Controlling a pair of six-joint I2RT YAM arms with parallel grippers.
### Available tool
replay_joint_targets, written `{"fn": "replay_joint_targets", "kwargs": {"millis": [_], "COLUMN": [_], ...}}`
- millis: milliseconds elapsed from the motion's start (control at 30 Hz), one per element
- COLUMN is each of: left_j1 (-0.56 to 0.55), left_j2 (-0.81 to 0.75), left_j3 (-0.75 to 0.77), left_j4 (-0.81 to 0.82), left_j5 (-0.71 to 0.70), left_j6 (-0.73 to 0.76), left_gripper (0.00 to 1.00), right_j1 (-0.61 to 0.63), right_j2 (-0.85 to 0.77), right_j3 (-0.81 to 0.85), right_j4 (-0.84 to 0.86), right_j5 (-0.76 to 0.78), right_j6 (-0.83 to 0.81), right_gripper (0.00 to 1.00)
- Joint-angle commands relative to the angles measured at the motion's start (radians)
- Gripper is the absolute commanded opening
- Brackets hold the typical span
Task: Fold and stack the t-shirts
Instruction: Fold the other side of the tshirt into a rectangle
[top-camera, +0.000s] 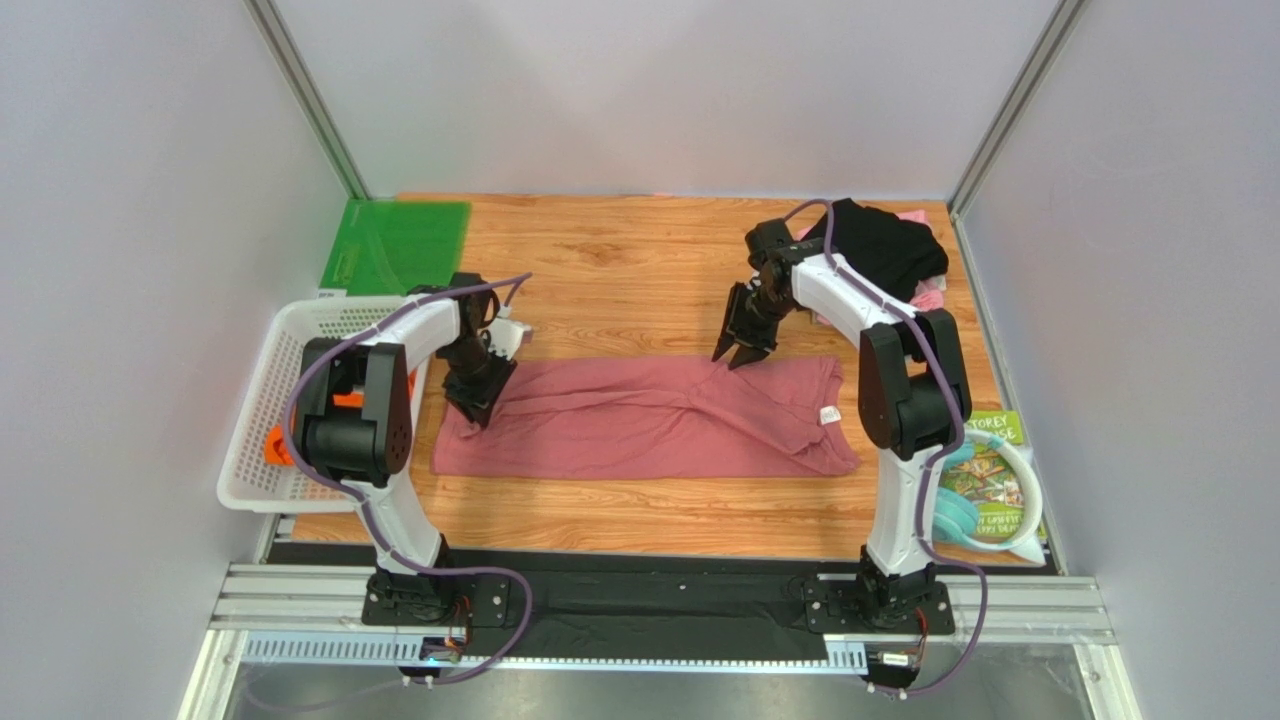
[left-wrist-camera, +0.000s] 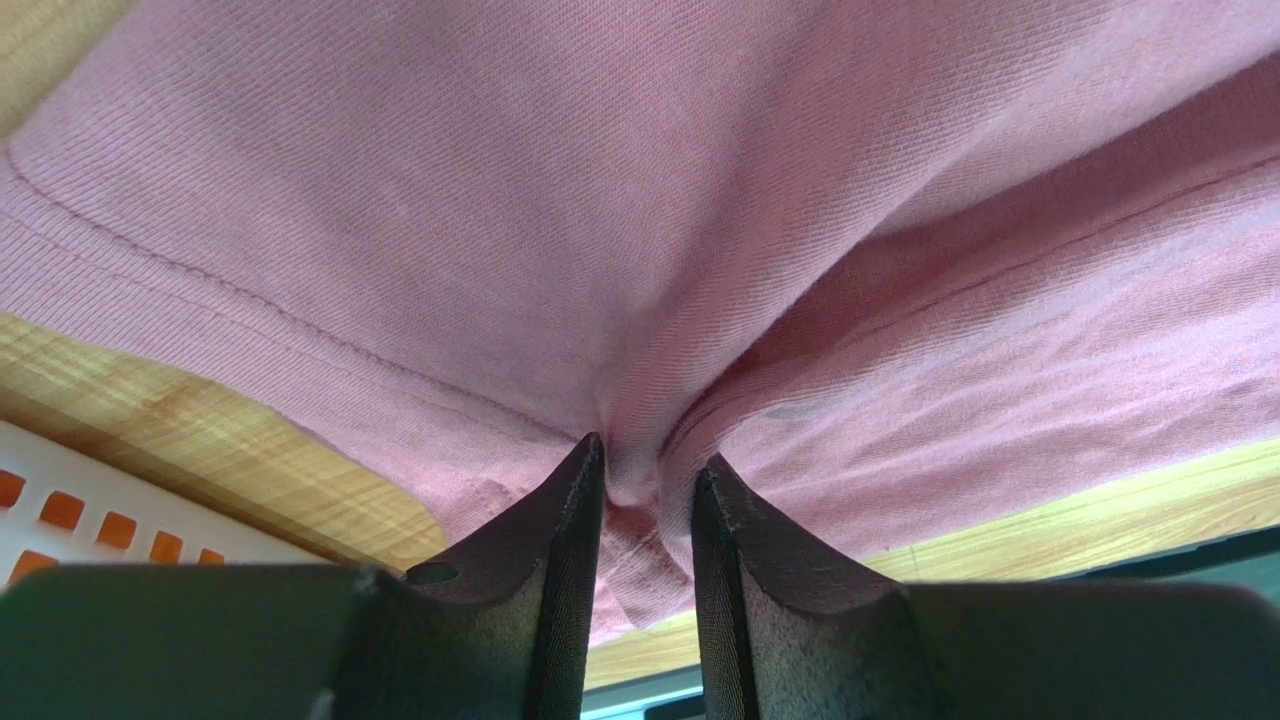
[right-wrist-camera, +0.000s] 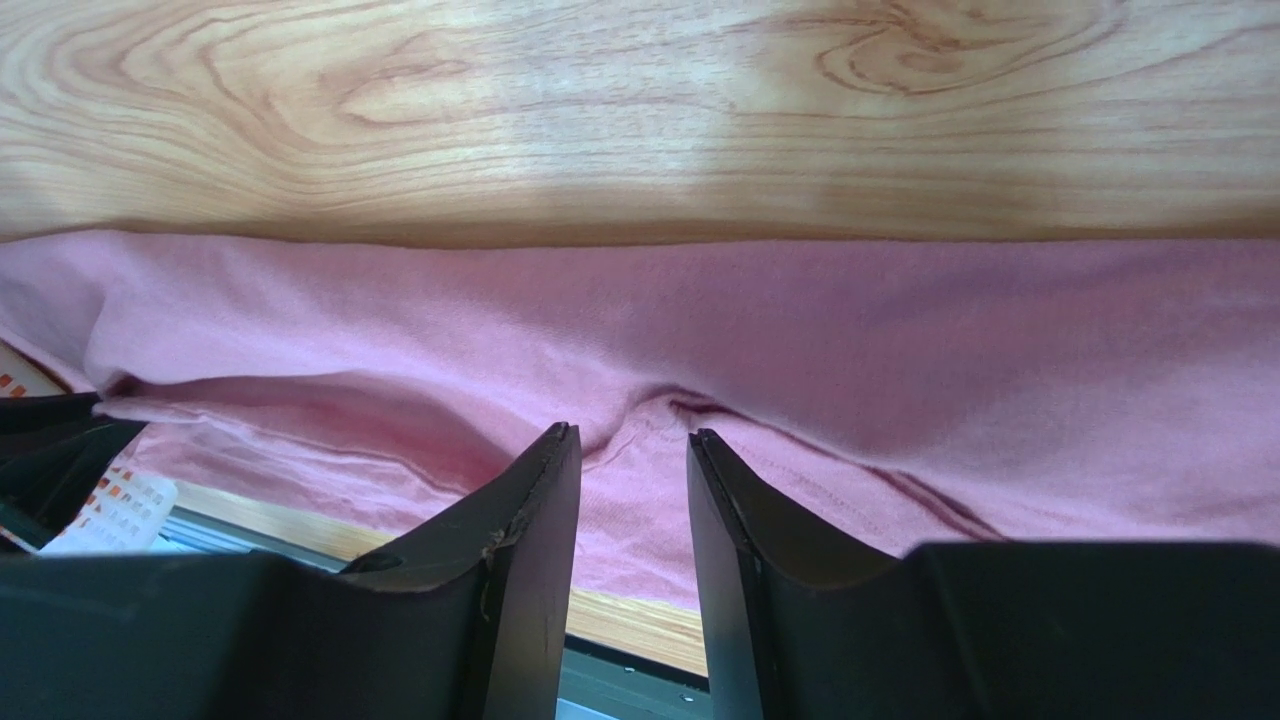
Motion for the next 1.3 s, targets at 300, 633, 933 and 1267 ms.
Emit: {"fn": "replay_joint_targets", "kwargs": {"millis": [300, 633, 933, 1267], "left_j1": [-0.001, -0.001, -0.001, -0.001], "left_j2": [-0.053, -0.064, -0.074, -0.085], "left_j3": [0.022, 0.007, -0.009, 0.011], "left_j4": [0.009, 0.018, 0.031, 0.028], "left_j5": [-0.003, -0.011, -0.011, -0.010], "left_j6": [0.020, 0.024, 0.024, 0.033], "left_gripper": [0.34, 0.34, 0.34, 0.34], "right_j1": [0.005, 0.005, 0.010, 0.114], "right_j2": [0.058, 0.028, -0.119, -0.422], "right_j3": [0.023, 0.019, -0.021, -0.376], "right_j4": [-0.003, -0.007, -0.039, -0.021], "right_j5": [0.000, 0.003, 0.026, 0.034], "right_j6": [0.001, 0.001, 0.005, 0.076], "right_gripper": [0.36, 0.03, 0.00, 0.00]}}
